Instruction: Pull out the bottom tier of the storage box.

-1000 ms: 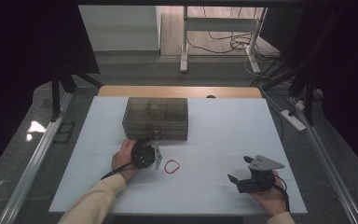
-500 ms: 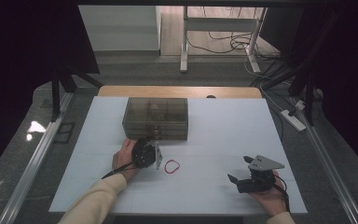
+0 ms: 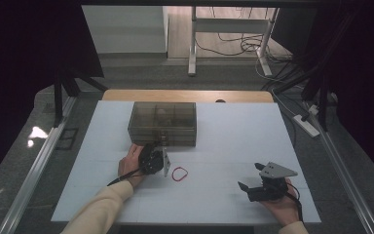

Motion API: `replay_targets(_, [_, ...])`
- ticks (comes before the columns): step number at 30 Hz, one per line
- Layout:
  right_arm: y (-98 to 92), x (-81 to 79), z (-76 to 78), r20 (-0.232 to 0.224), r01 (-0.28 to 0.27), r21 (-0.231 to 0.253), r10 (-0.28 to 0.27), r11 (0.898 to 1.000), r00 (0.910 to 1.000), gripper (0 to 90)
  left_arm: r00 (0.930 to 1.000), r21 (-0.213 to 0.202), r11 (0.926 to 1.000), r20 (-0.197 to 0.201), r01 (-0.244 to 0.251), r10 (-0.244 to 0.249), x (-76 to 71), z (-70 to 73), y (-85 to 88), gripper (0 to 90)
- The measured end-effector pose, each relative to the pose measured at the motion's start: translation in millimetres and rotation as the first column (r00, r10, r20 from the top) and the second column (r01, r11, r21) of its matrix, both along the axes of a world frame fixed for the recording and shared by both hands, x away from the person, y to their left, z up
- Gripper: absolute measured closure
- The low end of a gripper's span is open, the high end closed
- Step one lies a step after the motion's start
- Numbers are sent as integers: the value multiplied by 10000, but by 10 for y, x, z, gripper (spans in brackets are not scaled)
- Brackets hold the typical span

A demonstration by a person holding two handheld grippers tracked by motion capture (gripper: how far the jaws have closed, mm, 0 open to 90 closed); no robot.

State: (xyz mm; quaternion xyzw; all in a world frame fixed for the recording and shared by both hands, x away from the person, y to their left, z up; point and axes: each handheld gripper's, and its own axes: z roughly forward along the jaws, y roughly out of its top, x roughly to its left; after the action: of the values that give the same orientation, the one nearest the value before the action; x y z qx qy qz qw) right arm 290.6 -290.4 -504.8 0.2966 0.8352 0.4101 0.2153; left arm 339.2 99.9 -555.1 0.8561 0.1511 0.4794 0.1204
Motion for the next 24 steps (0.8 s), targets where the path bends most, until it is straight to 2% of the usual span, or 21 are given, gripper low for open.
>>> replay_targets(9, [0,-1,1,8,7,10,-7,10000,10000,74,9999,246,9997,149,4,-7,5,-18,-19,545])
replay_targets(24, [-3,1,1,4,11,34,-11,10000,10000,74,9995,371,9992,282,-131,120,45,-45,-37,588])
